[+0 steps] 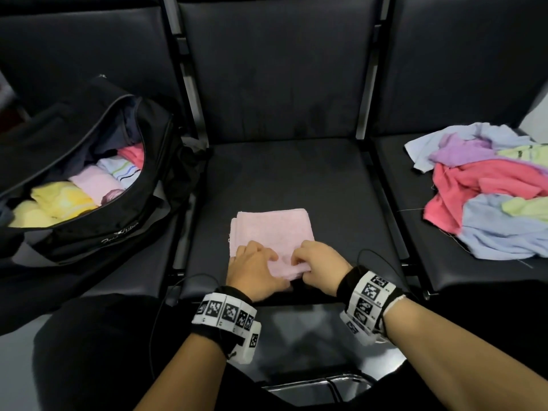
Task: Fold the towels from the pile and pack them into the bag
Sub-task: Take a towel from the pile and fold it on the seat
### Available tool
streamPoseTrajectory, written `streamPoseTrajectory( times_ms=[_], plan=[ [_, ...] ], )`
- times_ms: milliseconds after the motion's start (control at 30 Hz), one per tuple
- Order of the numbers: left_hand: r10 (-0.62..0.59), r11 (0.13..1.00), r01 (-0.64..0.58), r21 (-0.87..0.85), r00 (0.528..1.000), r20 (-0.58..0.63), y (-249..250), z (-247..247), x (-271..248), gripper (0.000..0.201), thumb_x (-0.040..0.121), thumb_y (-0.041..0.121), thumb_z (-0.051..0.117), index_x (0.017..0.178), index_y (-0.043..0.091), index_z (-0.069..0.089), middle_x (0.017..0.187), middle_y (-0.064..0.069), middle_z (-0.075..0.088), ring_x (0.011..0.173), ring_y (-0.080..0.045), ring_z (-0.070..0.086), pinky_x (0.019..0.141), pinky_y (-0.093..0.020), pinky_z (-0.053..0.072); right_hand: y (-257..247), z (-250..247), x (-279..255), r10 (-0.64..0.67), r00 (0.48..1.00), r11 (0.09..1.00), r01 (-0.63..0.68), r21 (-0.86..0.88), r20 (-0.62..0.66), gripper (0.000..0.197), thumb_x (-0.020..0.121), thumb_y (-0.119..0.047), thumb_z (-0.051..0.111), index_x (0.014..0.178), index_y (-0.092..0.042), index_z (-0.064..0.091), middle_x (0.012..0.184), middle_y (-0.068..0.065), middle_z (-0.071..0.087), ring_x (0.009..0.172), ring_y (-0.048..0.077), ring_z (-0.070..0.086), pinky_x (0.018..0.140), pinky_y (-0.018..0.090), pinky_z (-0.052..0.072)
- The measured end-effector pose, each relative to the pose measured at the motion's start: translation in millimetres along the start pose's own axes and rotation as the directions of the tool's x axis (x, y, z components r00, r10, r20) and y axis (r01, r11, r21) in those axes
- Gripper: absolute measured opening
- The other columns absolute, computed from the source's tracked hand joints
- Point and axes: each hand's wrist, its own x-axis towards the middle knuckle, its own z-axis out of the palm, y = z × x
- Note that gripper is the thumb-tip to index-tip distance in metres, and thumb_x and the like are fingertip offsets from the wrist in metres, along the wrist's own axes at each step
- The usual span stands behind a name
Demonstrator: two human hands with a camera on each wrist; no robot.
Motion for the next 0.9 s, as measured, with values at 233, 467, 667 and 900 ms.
streamPoseTrajectory(
  times_ms=[233,467,667,900],
  plan=[
    [0.072,0.996,-0.059,0.074,0.98,-0.188,-4,-6,5,0.033,0.088,0.007,0.051,0.112,0.024,0.066,0.113,0.0,0.063,0.106,-0.025,0.058,0.09,-0.038,0.048,5,-18,-2,0.046,0.979,0.962,0.01,0.274,-0.197,0.034,0.072,-0.003,0.067,0.104,-0.016,0.07,0.097,0.001,0.065,0.089,0.018,0.061,0.082,0.028,0.049],
    [0.029,0.996,-0.043,-0.074,0.982,-0.186,-10,-11,5,0.03,0.086,0.006,0.05,0.1,0.024,0.069,0.093,-0.005,0.07,0.092,-0.03,0.063,0.075,-0.033,0.05,9,7,-6,-0.006,0.998,0.992,-0.002,-0.129,-0.065,0.042,0.078,-0.013,0.059,0.12,-0.019,0.057,0.121,0.001,0.053,0.108,0.025,0.054,0.088,0.034,0.044],
    [-0.011,0.997,-0.006,-0.081,0.98,-0.198,-24,-18,8,0.02,0.078,0.017,0.07,0.096,0.025,0.07,0.095,-0.002,0.07,0.098,-0.024,0.061,0.088,-0.035,0.048,26,-9,-5,0.165,0.974,0.941,-0.107,0.322,-0.157,0.011,0.087,-0.014,0.059,0.096,-0.015,0.065,0.095,0.002,0.069,0.092,0.024,0.064,0.084,0.039,0.051],
    [-0.117,0.834,-0.002,-0.552,0.976,-0.181,-33,-31,12,0.014,0.075,0.002,0.068,0.086,0.01,0.069,0.08,-0.009,0.071,0.075,-0.019,0.062,0.067,-0.033,0.05,45,-13,-4,0.309,0.914,0.866,-0.156,0.476,-0.263,0.006,0.089,-0.024,0.067,0.094,-0.02,0.065,0.087,-0.002,0.069,0.083,0.015,0.062,0.074,0.029,0.046]
  ],
)
